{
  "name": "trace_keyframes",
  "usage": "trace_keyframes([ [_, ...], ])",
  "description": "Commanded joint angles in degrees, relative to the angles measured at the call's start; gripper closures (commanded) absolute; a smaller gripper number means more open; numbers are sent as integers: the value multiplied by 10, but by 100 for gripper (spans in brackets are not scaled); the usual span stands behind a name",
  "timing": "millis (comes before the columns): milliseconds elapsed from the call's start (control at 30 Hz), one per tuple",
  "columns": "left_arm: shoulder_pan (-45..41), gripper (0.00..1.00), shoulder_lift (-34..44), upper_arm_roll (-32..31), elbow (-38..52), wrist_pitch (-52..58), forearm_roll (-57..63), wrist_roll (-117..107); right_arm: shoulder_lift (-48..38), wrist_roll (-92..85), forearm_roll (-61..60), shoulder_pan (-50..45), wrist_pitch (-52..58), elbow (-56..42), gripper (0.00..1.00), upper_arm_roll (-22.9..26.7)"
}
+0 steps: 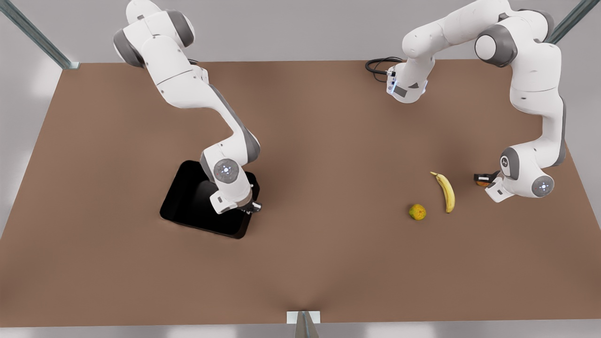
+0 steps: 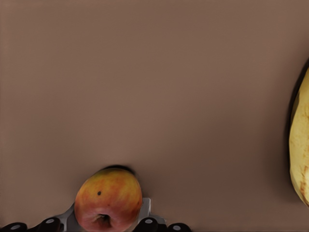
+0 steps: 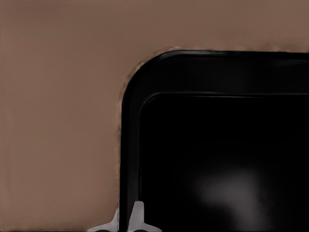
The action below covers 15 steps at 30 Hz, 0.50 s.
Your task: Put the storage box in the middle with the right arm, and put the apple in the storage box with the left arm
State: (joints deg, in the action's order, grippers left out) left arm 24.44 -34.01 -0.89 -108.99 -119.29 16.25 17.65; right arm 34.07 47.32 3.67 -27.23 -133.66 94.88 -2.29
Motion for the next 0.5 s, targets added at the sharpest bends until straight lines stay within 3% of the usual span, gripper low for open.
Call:
trace_keyframes([
  [0,0,45,1,0,0,1,-22,2,1,14,2,-6,2,0,79,0],
  [233,-3,43,13,0,-4,8,-23,-2,18,149,2,-70,-1,-37,79,-6],
  [267,-3,0,14,-1,-4,9,-23,-5,24,164,3,-81,-2,-40,79,-6],
  [400,-13,0,39,-5,2,32,-49,-8,60,225,0,-120,-2,-99,79,-6],
  [467,-62,0,62,-5,41,90,-96,-54,73,249,0,-134,-5,-109,79,-6],
])
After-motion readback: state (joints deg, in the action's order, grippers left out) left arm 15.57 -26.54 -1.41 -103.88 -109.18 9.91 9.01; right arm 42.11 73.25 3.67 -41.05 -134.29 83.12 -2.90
